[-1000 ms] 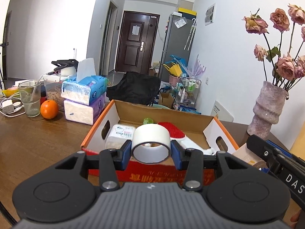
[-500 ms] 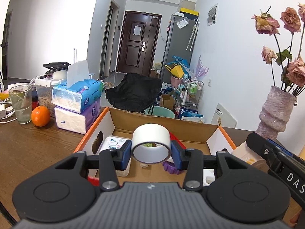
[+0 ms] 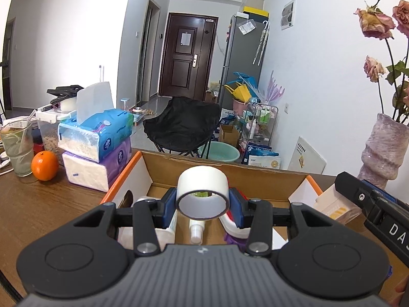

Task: Organize rigid objects
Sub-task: 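Carry the tape roll and charger cube over the red box with both tools, then open both grippers to drop the tape roll and charger cube into the box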

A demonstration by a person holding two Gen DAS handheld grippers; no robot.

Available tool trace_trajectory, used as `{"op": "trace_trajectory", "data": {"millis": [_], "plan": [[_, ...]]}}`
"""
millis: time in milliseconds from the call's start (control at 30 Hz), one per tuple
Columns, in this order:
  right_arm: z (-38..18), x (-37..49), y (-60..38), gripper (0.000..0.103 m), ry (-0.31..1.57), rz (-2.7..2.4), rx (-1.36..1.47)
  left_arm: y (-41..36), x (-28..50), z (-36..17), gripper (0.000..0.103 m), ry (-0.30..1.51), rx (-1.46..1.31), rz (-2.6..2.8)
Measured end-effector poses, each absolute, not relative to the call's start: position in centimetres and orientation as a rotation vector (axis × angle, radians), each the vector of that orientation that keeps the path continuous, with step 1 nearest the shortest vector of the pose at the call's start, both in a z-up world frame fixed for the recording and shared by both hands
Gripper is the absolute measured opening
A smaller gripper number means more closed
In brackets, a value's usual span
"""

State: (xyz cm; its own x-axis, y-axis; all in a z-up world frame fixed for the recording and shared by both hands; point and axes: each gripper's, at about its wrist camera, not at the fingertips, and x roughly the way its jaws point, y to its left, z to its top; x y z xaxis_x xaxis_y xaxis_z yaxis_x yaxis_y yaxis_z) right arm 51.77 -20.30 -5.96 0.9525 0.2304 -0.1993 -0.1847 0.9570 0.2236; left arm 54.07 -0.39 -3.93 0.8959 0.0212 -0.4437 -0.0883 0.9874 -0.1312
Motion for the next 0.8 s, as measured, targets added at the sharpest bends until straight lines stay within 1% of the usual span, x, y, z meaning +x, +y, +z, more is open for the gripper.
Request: {"op": "trace_trajectory", "data": {"millis": [500, 800], "plan": [[-6.9, 56.0, -19.7, 0.038, 0.259, 0.223, 0.166, 0.2, 58.2, -4.7, 0.044, 0.485, -0.116, 0.084], [-7.4, 57.4, -19.4, 0.038, 0.276, 0.232, 0.145, 0.9, 59.2, -4.8, 0.044, 0.487, -0.098, 0.098]]}}
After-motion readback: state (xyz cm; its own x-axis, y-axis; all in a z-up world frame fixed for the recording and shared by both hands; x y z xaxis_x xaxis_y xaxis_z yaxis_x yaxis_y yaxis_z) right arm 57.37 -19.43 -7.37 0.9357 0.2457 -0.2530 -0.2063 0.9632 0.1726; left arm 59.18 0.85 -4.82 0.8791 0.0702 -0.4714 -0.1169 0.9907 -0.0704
